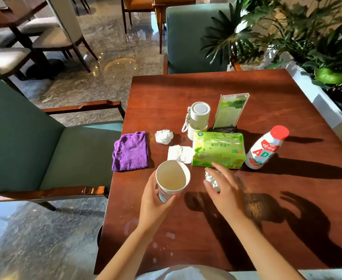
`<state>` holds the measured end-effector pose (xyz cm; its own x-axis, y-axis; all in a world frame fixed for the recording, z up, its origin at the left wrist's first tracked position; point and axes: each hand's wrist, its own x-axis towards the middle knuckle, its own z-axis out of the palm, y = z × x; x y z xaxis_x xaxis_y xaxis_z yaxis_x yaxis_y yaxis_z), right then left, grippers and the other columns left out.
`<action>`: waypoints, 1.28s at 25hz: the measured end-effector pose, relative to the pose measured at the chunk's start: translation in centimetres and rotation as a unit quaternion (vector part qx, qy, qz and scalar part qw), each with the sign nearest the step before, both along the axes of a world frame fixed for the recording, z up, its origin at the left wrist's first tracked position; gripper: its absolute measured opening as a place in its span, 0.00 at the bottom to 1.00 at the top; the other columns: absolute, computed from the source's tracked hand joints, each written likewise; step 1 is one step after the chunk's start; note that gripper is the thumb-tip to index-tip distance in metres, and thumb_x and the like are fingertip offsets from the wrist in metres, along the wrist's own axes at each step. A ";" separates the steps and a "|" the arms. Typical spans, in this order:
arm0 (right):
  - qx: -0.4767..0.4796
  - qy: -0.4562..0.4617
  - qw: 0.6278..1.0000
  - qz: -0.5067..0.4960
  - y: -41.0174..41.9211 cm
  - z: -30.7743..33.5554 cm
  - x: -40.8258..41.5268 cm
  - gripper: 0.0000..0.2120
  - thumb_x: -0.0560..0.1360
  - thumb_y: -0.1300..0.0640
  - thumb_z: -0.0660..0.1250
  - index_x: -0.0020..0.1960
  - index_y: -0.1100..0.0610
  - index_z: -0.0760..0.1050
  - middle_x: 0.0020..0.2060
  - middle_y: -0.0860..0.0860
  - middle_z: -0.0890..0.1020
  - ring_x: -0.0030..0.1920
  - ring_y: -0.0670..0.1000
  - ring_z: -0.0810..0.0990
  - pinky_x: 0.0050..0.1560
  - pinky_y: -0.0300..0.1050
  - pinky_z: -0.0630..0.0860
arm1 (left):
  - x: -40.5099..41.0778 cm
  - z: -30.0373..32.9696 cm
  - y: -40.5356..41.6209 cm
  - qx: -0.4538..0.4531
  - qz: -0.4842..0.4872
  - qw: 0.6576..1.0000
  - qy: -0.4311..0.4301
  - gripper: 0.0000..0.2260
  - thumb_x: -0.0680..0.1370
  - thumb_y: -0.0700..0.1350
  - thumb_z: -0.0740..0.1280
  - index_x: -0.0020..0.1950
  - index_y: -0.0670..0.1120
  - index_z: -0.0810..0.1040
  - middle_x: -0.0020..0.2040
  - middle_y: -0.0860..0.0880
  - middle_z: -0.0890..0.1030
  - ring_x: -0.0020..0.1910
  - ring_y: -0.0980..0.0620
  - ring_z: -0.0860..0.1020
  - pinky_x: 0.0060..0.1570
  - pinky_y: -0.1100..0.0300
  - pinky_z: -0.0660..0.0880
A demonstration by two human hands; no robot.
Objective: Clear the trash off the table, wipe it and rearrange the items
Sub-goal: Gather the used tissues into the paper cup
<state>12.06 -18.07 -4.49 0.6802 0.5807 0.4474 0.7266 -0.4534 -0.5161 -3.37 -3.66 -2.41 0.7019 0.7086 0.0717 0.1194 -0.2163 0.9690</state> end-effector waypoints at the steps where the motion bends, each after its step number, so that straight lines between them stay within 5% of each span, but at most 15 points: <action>1: -0.061 0.020 0.998 -0.027 -0.5 -1.4 1.0 0.21 0.68 0.61 0.74 0.60 0.55 0.77 0.61 0.57 0.77 0.60 0.56 0.75 0.60 0.49 0.73 | -0.3 -0.2 0.1 -0.006 0.006 1.000 0.006 0.31 0.64 0.50 0.76 0.64 0.64 0.68 0.62 0.61 0.76 0.61 0.51 0.76 0.57 0.44 0.77; 3: -0.183 0.059 0.981 -0.028 -0.7 -3.4 2.5 0.26 0.70 0.60 0.73 0.66 0.52 0.71 0.68 0.60 0.71 0.64 0.63 0.71 0.61 0.58 0.73 | -0.7 -0.5 0.4 -0.012 0.017 1.000 0.021 0.33 0.64 0.52 0.76 0.65 0.62 0.68 0.62 0.59 0.75 0.61 0.50 0.77 0.56 0.43 0.77; 5: -0.297 0.094 0.950 -0.019 -0.3 -4.2 3.2 0.26 0.75 0.57 0.66 0.71 0.48 0.63 0.73 0.58 0.63 0.68 0.62 0.66 0.64 0.55 0.68 | -1.1 -0.5 0.5 0.000 0.025 0.999 0.034 0.33 0.64 0.54 0.76 0.67 0.58 0.68 0.63 0.57 0.75 0.61 0.51 0.76 0.56 0.44 0.77; 9: -0.331 0.197 0.923 -0.001 0.5 -5.1 3.3 0.24 0.76 0.46 0.55 0.71 0.52 0.63 0.72 0.56 0.65 0.69 0.58 0.65 0.68 0.50 0.63 | -1.5 -0.4 0.5 0.021 0.030 0.998 0.042 0.33 0.64 0.54 0.74 0.67 0.59 0.67 0.63 0.61 0.74 0.63 0.52 0.74 0.58 0.46 0.76; 11: -0.275 0.223 0.934 -0.037 0.6 -5.5 2.7 0.27 0.73 0.44 0.52 0.67 0.57 0.69 0.65 0.58 0.72 0.66 0.59 0.69 0.66 0.50 0.66 | -1.7 -0.2 0.6 0.025 0.031 0.998 0.048 0.33 0.63 0.54 0.74 0.66 0.62 0.66 0.62 0.65 0.73 0.63 0.53 0.74 0.58 0.48 0.76; 13: -0.196 0.287 0.935 -0.075 0.9 -4.9 2.3 0.15 0.75 0.53 0.57 0.57 0.57 0.77 0.57 0.59 0.77 0.60 0.61 0.74 0.56 0.44 0.69 | -1.8 -0.1 0.6 0.028 0.028 0.998 0.052 0.33 0.64 0.53 0.75 0.66 0.61 0.66 0.62 0.67 0.73 0.62 0.55 0.74 0.59 0.49 0.76; 16: -0.042 0.339 0.937 -0.079 2.2 -2.1 1.8 0.11 0.70 0.69 0.68 0.47 0.57 0.82 0.45 0.55 0.78 0.46 0.56 0.79 0.38 0.25 0.68 | -2.0 -0.1 0.6 0.034 0.026 0.997 0.058 0.33 0.64 0.49 0.76 0.66 0.60 0.66 0.63 0.61 0.73 0.62 0.57 0.74 0.58 0.49 0.77; 20: 0.138 0.194 0.971 -0.009 4.6 5.2 -0.9 0.13 0.66 0.71 0.69 0.48 0.60 0.82 0.44 0.54 0.77 0.39 0.38 0.73 0.39 0.22 0.67 | -1.6 0.0 0.3 0.022 0.023 0.998 0.052 0.32 0.65 0.47 0.76 0.65 0.62 0.67 0.62 0.60 0.75 0.61 0.57 0.75 0.57 0.49 0.77; 22: 0.161 0.116 0.979 0.056 5.8 6.9 -2.9 0.16 0.63 0.71 0.69 0.48 0.60 0.80 0.45 0.56 0.77 0.43 0.38 0.72 0.45 0.21 0.67 | -1.1 0.3 0.2 0.021 0.019 0.999 0.040 0.32 0.65 0.45 0.77 0.64 0.60 0.69 0.60 0.59 0.77 0.59 0.55 0.76 0.56 0.48 0.77; 25: 0.092 0.054 0.987 0.120 6.7 6.2 -4.9 0.18 0.63 0.69 0.71 0.49 0.54 0.76 0.48 0.55 0.79 0.47 0.47 0.77 0.49 0.31 0.72 | -0.6 0.8 0.3 0.019 0.018 1.000 0.017 0.31 0.67 0.39 0.76 0.66 0.56 0.70 0.60 0.55 0.78 0.58 0.50 0.78 0.56 0.47 0.77; 27: 0.053 -0.001 0.987 0.154 6.6 5.5 -5.2 0.11 0.68 0.59 0.70 0.50 0.53 0.78 0.51 0.52 0.81 0.54 0.51 0.78 0.59 0.48 0.74 | -0.6 1.0 0.4 0.024 0.019 0.999 0.012 0.29 0.68 0.39 0.75 0.66 0.54 0.70 0.60 0.53 0.79 0.58 0.50 0.78 0.56 0.46 0.77; 32: -0.090 -0.064 0.972 0.209 4.8 5.1 -5.5 0.16 0.75 0.45 0.58 0.53 0.52 0.78 0.56 0.49 0.81 0.65 0.51 0.72 0.70 0.67 0.53 | -1.2 0.8 0.7 0.033 0.037 0.999 0.006 0.31 0.66 0.47 0.75 0.68 0.48 0.69 0.62 0.52 0.77 0.61 0.48 0.76 0.57 0.44 0.75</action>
<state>6.57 -13.23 0.63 0.3134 0.8710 0.3783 0.9200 -0.1799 -0.3481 -4.62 -2.97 -1.65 0.6493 0.7524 0.1112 0.1489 -0.2691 0.9515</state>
